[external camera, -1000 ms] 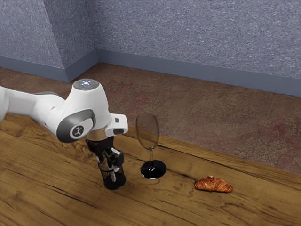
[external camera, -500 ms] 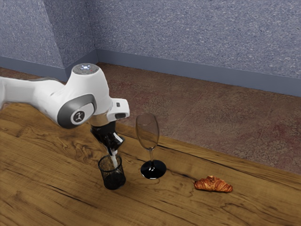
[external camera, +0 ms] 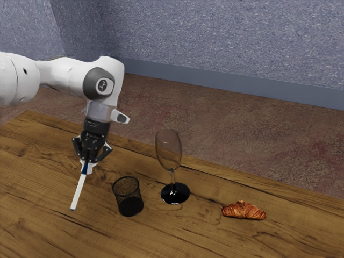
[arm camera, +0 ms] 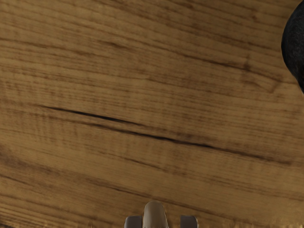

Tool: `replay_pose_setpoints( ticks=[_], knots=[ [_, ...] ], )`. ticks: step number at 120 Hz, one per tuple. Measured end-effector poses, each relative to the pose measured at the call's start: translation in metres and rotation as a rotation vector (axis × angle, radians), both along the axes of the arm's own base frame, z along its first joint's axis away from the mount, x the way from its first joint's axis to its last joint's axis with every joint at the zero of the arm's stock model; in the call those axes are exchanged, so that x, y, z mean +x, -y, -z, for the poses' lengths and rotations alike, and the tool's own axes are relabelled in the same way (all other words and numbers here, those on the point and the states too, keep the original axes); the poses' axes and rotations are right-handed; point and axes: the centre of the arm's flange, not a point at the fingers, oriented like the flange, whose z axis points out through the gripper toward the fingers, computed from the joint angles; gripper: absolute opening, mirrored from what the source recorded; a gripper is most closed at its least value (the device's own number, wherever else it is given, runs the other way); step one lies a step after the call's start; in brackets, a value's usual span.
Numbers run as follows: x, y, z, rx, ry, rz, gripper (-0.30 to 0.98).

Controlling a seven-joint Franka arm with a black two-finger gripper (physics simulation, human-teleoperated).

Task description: Take the marker out of the pen holder and place it to the left of the pen holder.

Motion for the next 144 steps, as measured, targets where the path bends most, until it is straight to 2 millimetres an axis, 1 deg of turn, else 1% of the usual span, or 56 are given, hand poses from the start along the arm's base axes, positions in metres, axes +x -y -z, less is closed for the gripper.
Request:
replay_pose_setpoints(
  ticks=[5, 17, 23, 25, 34, 43, 49, 59, 63, 76, 80, 88, 92, 96, 101, 104, 110, 114, 117, 123, 127, 132, 137, 144],
  knots=[
    [-0.001, -0.013, 0.023, 0.012, -0.083, -0.029, -0.1],
    [-0.01, -0.038, 0.069, 0.034, -0.25, -0.083, -0.1],
    [-0.012, -0.047, 0.086, 0.037, -0.305, -0.103, -0.1],
    [-0.007, -0.051, 0.09, 0.04, -0.312, -0.11, -0.1],
    [0.023, -0.061, 0.097, 0.052, -0.316, -0.124, -0.1],
    [0.042, -0.067, 0.106, 0.06, -0.326, -0.134, -0.1],
    [0.047, -0.068, 0.108, 0.062, -0.337, -0.138, -0.1],
    [0.049, -0.069, 0.11, 0.059, -0.357, -0.141, -0.1],
    [0.049, -0.069, 0.114, 0.057, -0.369, -0.143, -0.09],
    [0.05, -0.072, 0.126, 0.042, -0.387, -0.16, 0.15],
    [0.054, -0.073, 0.123, 0.028, -0.373, -0.171, 0.23],
    [0.062, -0.072, 0.102, 0.0, -0.316, -0.187, 0.35],
    [0.067, -0.07, 0.086, -0.016, -0.275, -0.191, 0.4],
    [0.072, -0.067, 0.062, -0.032, -0.221, -0.193, 0.44],
    [0.075, -0.064, 0.028, -0.047, -0.152, -0.191, 0.48],
    [0.075, -0.059, 0.004, -0.057, -0.107, -0.184, 0.51],
    [0.074, -0.035, -0.051, -0.077, -0.004, -0.136, 0.55],
    [0.067, -0.016, -0.089, -0.08, 0.071, -0.093, 0.57],
    [0.06, -0.005, -0.111, -0.078, 0.118, -0.069, 0.58],
    [0.033, 0.019, -0.15, -0.064, 0.203, -0.013, 0.6],
    [0.023, 0.029, -0.164, -0.053, 0.247, 0.015, 0.61],
    [0.017, 0.036, -0.176, -0.043, 0.296, 0.039, 0.63],
    [0.015, 0.034, -0.186, -0.036, 0.34, 0.047, 0.64],
    [0.017, 0.029, -0.211, -0.031, 0.413, 0.052, 0.65]
  ],
)
